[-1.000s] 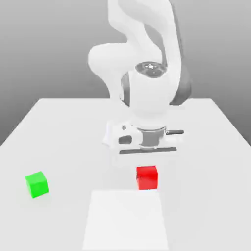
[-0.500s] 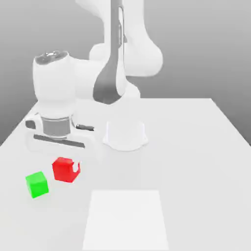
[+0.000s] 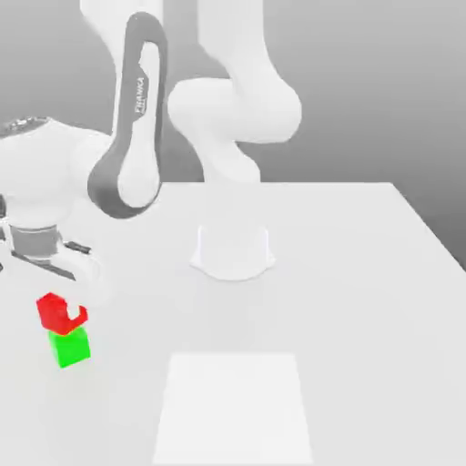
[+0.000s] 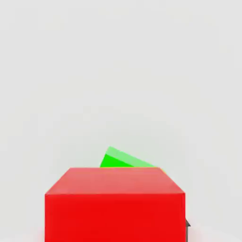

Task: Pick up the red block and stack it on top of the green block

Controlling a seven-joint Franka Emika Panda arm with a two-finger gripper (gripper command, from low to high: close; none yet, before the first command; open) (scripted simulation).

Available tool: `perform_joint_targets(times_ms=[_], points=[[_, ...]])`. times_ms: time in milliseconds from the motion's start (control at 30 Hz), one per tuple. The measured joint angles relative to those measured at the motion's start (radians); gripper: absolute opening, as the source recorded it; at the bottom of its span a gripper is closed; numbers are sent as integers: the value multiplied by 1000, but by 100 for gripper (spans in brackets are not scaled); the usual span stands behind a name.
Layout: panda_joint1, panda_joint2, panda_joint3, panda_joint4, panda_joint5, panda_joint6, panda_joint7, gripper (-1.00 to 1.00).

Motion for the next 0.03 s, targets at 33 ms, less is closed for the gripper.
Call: perform_joint_targets(times_ms=[33], points=[[0,0,0,0,0,0,0,100]])
